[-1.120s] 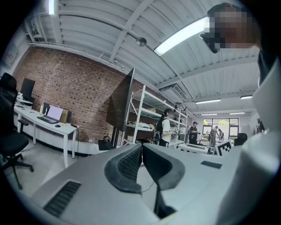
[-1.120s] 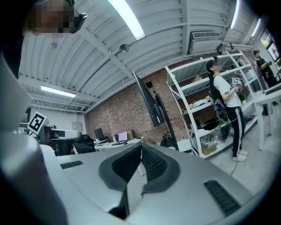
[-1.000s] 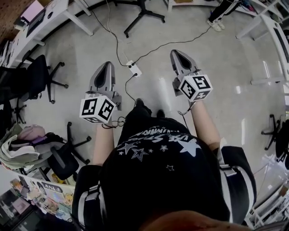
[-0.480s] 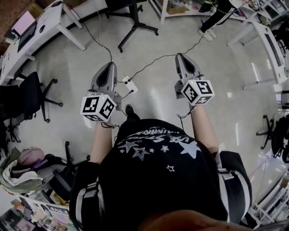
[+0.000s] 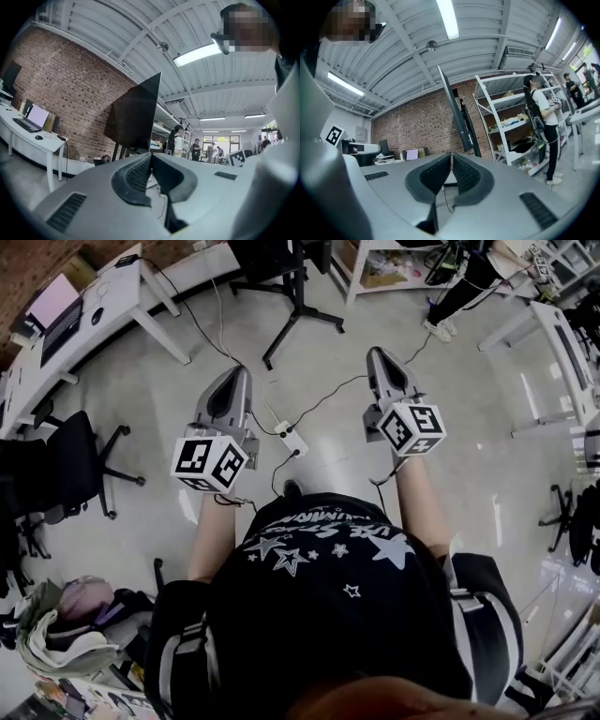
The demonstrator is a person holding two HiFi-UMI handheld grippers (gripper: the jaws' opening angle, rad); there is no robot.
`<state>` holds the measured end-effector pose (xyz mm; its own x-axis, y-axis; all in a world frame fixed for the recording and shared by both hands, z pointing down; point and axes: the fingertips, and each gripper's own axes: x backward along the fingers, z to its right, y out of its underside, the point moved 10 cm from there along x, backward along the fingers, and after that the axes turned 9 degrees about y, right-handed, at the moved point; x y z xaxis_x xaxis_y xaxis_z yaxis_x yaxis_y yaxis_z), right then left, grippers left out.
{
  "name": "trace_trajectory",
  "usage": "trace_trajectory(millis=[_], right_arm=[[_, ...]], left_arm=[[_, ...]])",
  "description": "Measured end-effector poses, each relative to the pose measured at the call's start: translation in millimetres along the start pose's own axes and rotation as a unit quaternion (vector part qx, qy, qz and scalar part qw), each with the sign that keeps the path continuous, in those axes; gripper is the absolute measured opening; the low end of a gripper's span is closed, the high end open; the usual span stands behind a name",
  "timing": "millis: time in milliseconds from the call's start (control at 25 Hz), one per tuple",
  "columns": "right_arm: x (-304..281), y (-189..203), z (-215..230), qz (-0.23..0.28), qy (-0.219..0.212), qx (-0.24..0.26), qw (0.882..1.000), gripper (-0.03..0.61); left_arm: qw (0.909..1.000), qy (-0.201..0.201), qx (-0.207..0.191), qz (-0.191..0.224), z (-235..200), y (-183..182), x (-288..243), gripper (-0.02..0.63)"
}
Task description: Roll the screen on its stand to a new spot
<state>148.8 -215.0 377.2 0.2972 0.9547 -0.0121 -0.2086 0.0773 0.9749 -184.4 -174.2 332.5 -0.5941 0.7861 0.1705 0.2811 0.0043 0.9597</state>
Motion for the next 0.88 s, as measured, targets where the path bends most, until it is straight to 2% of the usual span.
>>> trace_trajectory(millis=[280,440,880], right_arm=[[-28,13,-36,-0.003,0.023,0.005,1.000,0.008],[-44,3,-32,0.006,0.030,0.021,0.999,0.006],[-111,-16,-18,0.030,0.021,0.013,0.999,0.008]], left_arm=[[0.9997,0.021,-0.002,0.007,-52,-12,1,0.012],[0.9997,0.020,0.004,0.014,-64,-14,-4,0.012],[0.9996,-0.021,0.002,0.019,-98,-17,-18,0.012]])
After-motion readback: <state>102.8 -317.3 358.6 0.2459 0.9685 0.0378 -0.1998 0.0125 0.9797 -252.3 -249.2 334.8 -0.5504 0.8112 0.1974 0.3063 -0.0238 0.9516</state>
